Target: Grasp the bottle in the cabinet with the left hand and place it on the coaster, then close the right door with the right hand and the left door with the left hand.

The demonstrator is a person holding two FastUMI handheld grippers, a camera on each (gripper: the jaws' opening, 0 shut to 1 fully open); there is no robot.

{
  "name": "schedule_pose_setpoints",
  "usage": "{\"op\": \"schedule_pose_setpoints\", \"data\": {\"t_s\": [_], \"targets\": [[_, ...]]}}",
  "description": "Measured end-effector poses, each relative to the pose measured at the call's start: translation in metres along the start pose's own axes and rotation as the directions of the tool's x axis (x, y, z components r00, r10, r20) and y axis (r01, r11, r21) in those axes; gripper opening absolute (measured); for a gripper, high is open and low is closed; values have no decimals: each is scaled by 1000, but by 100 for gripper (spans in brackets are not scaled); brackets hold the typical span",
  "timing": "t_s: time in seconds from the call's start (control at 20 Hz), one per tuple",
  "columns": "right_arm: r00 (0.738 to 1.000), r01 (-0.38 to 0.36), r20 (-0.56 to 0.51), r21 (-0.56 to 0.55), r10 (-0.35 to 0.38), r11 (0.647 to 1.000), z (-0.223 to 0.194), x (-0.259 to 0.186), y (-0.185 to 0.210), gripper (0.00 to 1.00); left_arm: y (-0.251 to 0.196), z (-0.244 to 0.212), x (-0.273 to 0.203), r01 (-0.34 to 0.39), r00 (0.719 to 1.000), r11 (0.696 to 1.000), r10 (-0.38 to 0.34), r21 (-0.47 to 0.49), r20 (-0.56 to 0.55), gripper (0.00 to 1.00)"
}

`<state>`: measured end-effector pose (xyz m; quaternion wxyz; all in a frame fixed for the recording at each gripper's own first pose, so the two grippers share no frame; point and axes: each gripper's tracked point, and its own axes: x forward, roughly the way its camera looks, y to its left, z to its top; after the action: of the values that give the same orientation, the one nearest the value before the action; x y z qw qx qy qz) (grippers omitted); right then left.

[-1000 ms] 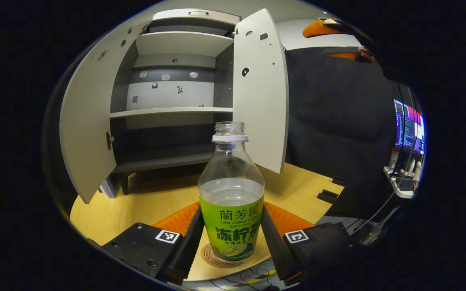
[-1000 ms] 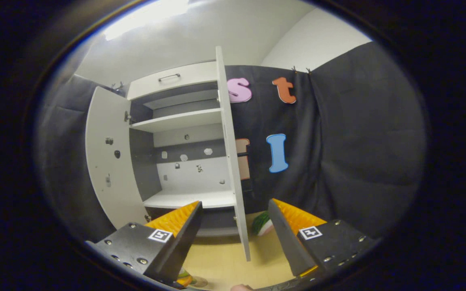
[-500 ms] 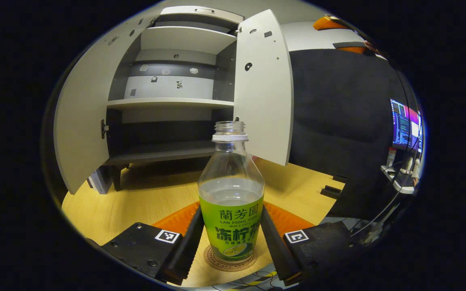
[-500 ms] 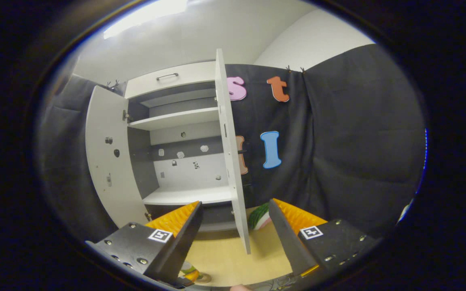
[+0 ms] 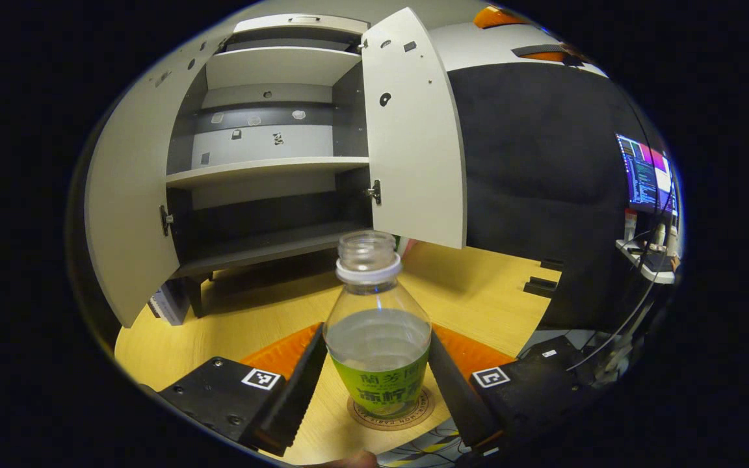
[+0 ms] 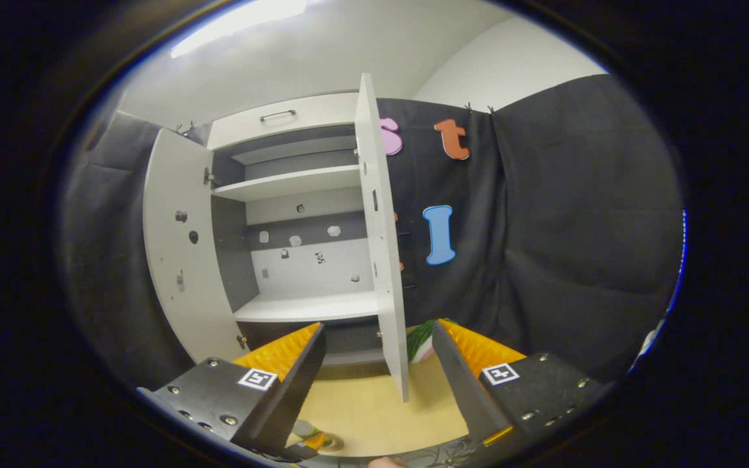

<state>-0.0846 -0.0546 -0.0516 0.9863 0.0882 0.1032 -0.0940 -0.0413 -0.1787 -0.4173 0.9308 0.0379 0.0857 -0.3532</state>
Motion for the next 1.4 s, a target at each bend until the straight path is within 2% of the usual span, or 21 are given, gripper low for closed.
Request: {"op": "schedule_pose_setpoints", "data": {"t_s": [0.05,0.2,0.35,0.55,0.7,0.85,0.95,1.0,1.05,1.15,1.2,1.25,1.4], "targets": [[1000,-1,-2,-2,1,1000,-2,2,2,99,1,2,-1,2,1000,1000,-2,-10,0,92],[1000,-13,-2,9,13,1000,-3,7,12,99,2,15,-4,5,1000,999,-5,-48,3,92],[999,-32,-10,19,32,999,-7,14,23,99,10,42,-6,14,1000,999,-13,-44,26,92],[999,-38,36,20,37,999,-6,19,31,99,11,75,-19,35,998,998,-32,-53,54,92],[996,-70,58,-3,70,998,-9,19,36,99,13,105,-32,40,996,997,-35,-63,79,91],[991,-104,78,-14,104,995,-3,24,28,99,20,140,-45,10,997,993,0,-118,84,91],[992,-96,75,-21,97,995,-2,32,14,99,24,163,-50,-7,997,985,21,-170,80,91],[994,-84,67,-21,86,996,-2,38,5,94,29,175,-51,-21,996,982,37,-189,80,92],[995,-81,60,-21,82,996,-2,41,-2,99,33,187,-53,-33,996,980,50,-196,79,91],[994,-90,66,-16,91,996,2,47,-13,99,44,215,-57,-64,992,979,83,-195,92,91],[993,-97,71,-15,97,995,2,52,-18,99,52,228,-58,-91,988,978,112,-186,103,88],[993,-94,73,-13,95,995,3,57,-27,99,59,242,-60,-118,984,977,139,-177,111,95],[993,-97,72,-10,98,995,7,70,-56,99,77,280,-66,-201,965,967,222,-155,137,95]]}}
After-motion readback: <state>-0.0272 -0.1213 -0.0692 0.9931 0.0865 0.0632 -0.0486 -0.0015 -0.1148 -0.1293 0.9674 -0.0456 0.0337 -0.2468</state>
